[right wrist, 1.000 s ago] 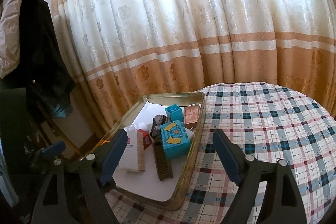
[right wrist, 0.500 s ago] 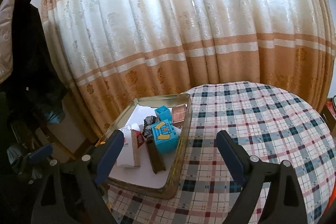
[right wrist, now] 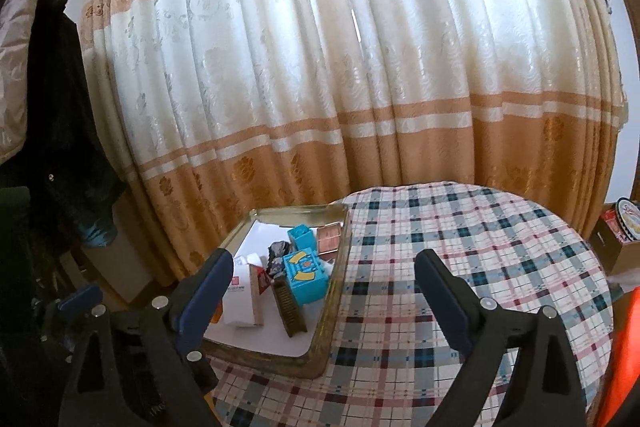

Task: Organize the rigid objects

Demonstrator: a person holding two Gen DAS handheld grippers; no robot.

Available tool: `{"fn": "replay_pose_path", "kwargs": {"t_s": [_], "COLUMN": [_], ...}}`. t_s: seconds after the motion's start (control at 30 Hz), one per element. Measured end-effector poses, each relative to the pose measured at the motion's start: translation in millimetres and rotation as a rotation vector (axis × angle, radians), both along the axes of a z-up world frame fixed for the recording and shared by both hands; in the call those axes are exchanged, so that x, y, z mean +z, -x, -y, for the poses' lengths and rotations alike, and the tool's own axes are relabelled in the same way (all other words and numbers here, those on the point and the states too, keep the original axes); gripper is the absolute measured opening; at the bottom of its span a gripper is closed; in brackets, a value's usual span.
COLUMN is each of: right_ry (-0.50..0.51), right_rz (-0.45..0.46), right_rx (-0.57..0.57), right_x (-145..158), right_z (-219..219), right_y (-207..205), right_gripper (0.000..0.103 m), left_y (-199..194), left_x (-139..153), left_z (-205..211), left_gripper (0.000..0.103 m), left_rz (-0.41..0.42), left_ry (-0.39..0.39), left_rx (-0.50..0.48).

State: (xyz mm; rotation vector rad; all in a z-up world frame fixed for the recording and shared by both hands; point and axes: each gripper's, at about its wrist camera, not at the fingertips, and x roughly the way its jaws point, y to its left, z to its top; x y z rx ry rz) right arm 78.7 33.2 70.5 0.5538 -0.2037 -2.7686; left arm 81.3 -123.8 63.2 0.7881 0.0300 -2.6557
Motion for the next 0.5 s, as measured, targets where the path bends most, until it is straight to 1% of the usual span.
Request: {"fn": "replay_pose_path", "kwargs": {"t_s": [0.2, 0.5], "right_ry": [0.016, 0.013], "right_rz": [0.015, 0.010], "right_rx": [-0.007, -0.012], "right_x": [-1.4, -1.3], "right_z": [-4.1, -3.2], "right_y": [5.2, 3.7], "right_gripper": [0.095, 0.095], "left_y": [2.5, 1.9], "left_x": [-0.1, -0.2], "left_z": [0.3, -1.0], "left_gripper": [0.102, 0.103], "left_rz": [0.007, 0.004], "left_ry": [0.002, 0.017], "left_rx": [0.015, 0.022]}}
